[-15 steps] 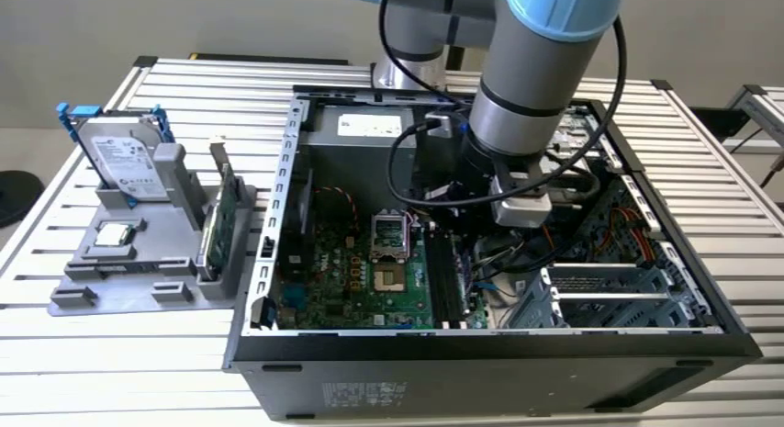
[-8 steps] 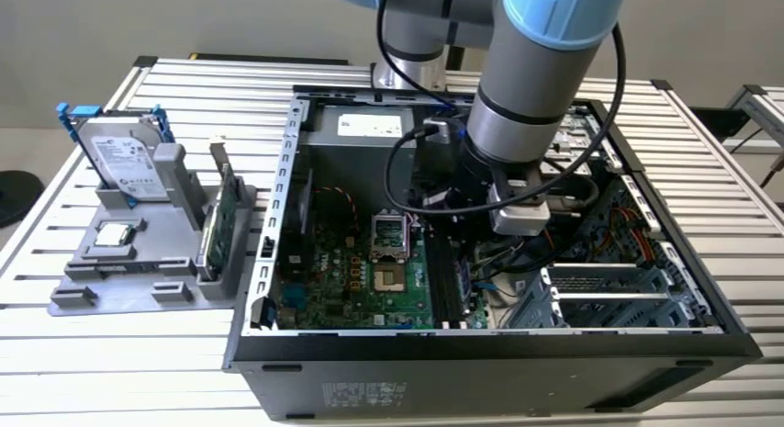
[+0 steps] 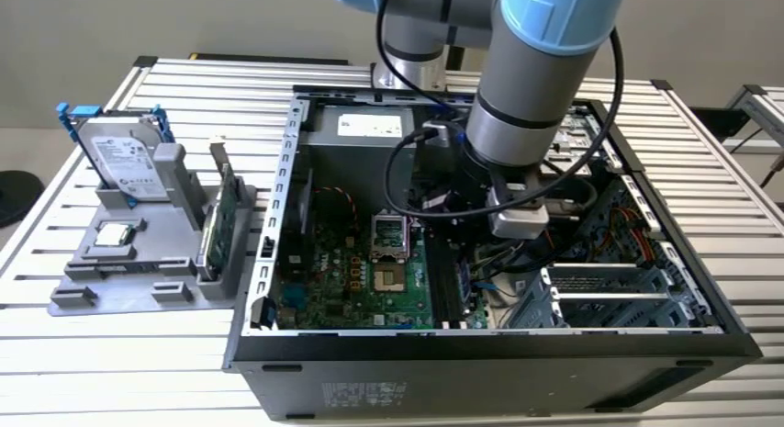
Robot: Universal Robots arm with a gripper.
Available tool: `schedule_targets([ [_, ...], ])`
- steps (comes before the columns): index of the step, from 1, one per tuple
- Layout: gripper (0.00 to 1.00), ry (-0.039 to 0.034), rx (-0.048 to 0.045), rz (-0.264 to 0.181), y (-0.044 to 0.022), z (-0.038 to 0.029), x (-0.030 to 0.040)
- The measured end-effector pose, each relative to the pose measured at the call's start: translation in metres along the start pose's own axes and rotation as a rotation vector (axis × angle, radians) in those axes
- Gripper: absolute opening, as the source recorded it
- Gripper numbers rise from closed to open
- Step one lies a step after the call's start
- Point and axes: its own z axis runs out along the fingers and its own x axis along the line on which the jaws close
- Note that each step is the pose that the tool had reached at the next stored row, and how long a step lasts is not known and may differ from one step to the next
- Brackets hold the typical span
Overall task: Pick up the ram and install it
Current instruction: 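Insert the ram into the slot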
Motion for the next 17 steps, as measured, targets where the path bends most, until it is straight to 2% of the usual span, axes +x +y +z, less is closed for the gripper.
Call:
schedule_targets([
  [11, 0.0, 0.0004, -0.0004, 0.0, 0.0022, 0.0103, -0.0001],
  [17, 0.0, 0.0001, -0.0007, 0.0, 0.0022, 0.0111, -0.0001],
])
